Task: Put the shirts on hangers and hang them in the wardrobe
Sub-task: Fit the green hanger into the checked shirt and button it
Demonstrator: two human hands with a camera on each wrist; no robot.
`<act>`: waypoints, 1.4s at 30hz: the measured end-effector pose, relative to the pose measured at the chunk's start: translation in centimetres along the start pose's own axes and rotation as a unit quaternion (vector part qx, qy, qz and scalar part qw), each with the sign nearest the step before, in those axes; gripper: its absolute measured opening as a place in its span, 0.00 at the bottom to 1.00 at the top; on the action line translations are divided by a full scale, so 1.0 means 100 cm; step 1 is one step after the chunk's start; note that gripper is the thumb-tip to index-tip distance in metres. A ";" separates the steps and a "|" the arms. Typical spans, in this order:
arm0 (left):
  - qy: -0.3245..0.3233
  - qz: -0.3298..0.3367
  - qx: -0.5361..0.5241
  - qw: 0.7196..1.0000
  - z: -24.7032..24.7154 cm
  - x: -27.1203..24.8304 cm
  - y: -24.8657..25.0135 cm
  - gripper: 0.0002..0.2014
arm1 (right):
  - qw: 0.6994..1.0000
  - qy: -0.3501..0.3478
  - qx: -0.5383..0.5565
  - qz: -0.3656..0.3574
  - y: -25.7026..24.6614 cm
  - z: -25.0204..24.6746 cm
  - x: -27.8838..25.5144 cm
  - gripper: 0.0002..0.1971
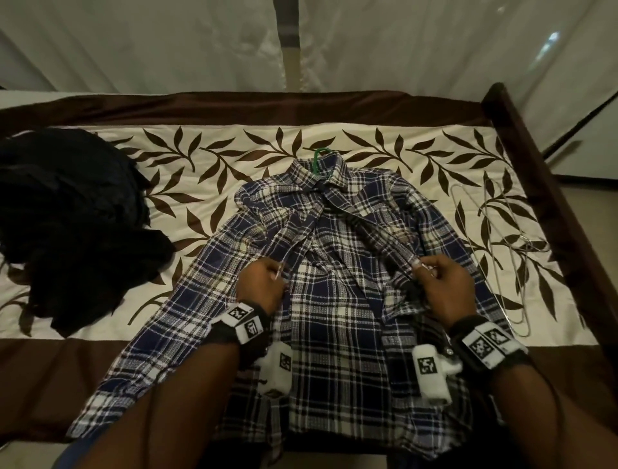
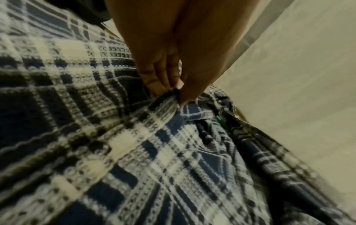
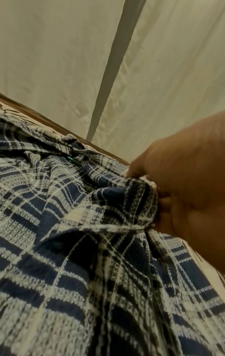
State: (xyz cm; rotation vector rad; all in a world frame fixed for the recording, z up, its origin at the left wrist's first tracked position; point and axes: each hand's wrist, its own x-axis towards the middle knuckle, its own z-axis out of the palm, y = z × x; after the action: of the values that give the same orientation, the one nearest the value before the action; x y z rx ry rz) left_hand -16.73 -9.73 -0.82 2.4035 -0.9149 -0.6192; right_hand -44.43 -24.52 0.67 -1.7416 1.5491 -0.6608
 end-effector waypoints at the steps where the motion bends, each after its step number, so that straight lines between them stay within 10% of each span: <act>1: 0.007 0.045 0.012 0.999 -0.002 -0.008 0.007 0.08 | 1.000 -0.001 -0.012 -0.007 -0.002 -0.001 -0.001 0.04; 5: -0.170 0.257 0.143 0.941 0.005 -0.042 0.030 0.05 | 0.972 -0.191 -0.135 -0.019 -0.017 0.002 -0.005 0.05; 9: -0.243 0.233 0.141 0.931 0.015 -0.034 0.035 0.12 | 0.903 -0.328 -0.271 -0.063 -0.033 0.008 0.002 0.11; 14: -0.117 0.128 -0.021 0.985 0.011 0.006 0.057 0.09 | 0.947 -0.206 -0.200 -0.144 -0.059 0.033 0.034 0.08; 27: -0.140 0.130 0.180 0.965 0.027 0.085 0.040 0.14 | 0.921 -0.215 -0.273 -0.177 -0.051 0.116 0.088 0.13; 36: -0.055 0.186 0.074 0.978 0.047 0.098 0.069 0.09 | 0.924 -0.160 -0.259 -0.232 -0.058 0.137 0.093 0.12; 42: -0.039 0.093 0.091 0.991 0.065 0.115 0.074 0.14 | 0.927 -0.151 -0.292 -0.181 -0.070 0.152 0.102 0.15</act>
State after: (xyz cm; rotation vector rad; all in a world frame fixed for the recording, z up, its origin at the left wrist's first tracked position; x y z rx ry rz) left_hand -16.28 -24.49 -4.24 2.4267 -1.2616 -0.5832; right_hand -26.87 -31.81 -4.08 -2.4755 1.2886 -0.0674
